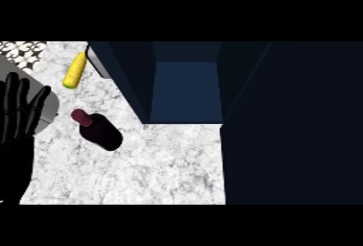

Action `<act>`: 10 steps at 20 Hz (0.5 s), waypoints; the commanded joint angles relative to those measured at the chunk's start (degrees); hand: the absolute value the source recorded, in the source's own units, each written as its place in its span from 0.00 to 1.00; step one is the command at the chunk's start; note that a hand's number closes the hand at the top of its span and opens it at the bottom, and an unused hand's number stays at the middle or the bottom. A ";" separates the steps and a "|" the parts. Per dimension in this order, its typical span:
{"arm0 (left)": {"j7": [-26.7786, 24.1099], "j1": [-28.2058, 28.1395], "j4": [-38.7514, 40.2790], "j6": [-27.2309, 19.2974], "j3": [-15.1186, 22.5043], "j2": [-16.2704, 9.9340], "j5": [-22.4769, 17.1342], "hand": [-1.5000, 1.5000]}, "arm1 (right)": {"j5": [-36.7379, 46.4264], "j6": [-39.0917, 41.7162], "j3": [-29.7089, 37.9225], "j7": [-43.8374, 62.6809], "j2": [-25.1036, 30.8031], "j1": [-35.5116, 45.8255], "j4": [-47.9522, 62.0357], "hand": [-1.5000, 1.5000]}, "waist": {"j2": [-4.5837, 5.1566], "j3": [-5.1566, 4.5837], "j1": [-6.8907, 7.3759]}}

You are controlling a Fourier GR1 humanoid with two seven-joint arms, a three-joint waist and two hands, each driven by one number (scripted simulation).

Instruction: Pick up the wine, place it into the cabinet and close the cabinet

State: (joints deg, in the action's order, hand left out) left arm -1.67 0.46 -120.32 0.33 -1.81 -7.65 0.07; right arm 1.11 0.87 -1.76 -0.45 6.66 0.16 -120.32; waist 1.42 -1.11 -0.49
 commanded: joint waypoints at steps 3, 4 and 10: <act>2.48 8.78 7.32 -8.17 -1.57 1.95 8.38 0.00 | 2.85 -0.60 -4.27 -3.31 -2.90 -7.39 -3.55 0.00 | -1.42 1.15 -0.67; 3.40 13.13 11.25 -10.12 -4.43 1.06 9.51 0.00 | -2.56 1.28 1.63 -1.79 0.07 -4.41 -3.85 0.00 | -1.29 1.17 -1.11; 6.12 16.81 20.00 -19.11 -4.76 7.47 -1.24 0.00 | -11.43 10.04 -4.99 5.17 1.92 -9.28 -5.39 0.00 | -1.18 1.07 -1.65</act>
State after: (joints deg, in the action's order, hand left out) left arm 2.70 12.48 -106.42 -13.48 -6.50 -2.79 2.48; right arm -6.13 6.94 -4.31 1.54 7.36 -6.55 -123.71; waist 0.32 -0.10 -1.69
